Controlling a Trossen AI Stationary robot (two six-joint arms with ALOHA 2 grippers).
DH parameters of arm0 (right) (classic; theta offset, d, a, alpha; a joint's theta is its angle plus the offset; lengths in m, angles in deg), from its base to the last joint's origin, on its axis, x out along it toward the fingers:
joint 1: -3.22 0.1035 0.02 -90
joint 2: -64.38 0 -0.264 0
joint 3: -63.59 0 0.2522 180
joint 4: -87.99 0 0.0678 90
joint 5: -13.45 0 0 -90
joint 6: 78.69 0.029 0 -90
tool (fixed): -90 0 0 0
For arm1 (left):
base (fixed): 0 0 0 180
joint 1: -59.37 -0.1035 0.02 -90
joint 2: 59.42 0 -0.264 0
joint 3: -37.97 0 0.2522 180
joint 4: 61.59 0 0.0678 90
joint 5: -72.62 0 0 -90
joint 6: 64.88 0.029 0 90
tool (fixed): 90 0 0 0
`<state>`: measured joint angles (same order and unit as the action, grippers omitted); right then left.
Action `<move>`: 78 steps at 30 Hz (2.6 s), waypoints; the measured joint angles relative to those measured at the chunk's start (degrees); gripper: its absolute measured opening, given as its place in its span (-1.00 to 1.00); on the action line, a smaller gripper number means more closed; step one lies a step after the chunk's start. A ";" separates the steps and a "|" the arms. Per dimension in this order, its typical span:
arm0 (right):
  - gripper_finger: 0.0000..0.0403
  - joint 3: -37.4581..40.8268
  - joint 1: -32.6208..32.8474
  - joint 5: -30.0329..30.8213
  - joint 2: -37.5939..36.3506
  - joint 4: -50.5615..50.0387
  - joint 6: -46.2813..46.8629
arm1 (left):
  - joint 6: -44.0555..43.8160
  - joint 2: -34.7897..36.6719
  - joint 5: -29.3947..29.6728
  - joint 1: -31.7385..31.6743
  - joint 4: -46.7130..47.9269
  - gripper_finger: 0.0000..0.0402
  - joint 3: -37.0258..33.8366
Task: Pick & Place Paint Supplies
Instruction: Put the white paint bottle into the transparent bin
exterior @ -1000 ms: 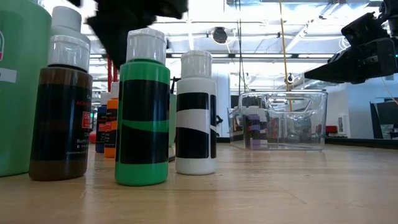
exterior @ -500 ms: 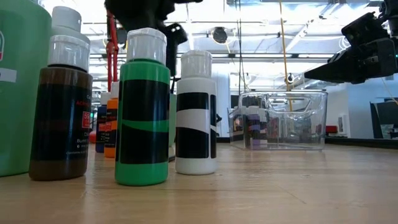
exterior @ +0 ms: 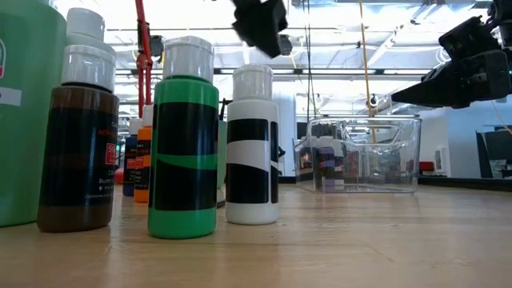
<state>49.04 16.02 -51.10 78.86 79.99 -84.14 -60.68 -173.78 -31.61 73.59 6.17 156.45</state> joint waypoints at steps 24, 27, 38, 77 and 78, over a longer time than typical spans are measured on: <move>-0.98 0.02 0.00 -0.02 1.27 -0.06 0.06 | -1.38 -5.12 10.90 6.29 -2.11 0.48 -1.04; -0.98 0.02 0.01 -0.01 1.33 -0.07 0.06 | -1.47 -5.06 10.05 5.85 -2.77 0.48 -2.16; -0.98 0.01 0.01 -0.01 1.33 -0.04 -0.13 | -0.08 -5.06 6.35 5.73 -3.18 0.44 -3.61; -0.98 0.02 0.01 0.00 1.33 -0.02 -0.14 | -0.93 -4.39 6.13 -5.16 6.67 -0.54 20.71; -0.98 0.02 0.02 0.00 1.33 0.00 -0.14 | -1.14 -4.28 6.77 -6.79 7.01 -0.54 22.85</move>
<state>49.06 16.04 -51.10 80.19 79.99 -84.27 -61.82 -178.05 -24.84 66.81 13.18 179.30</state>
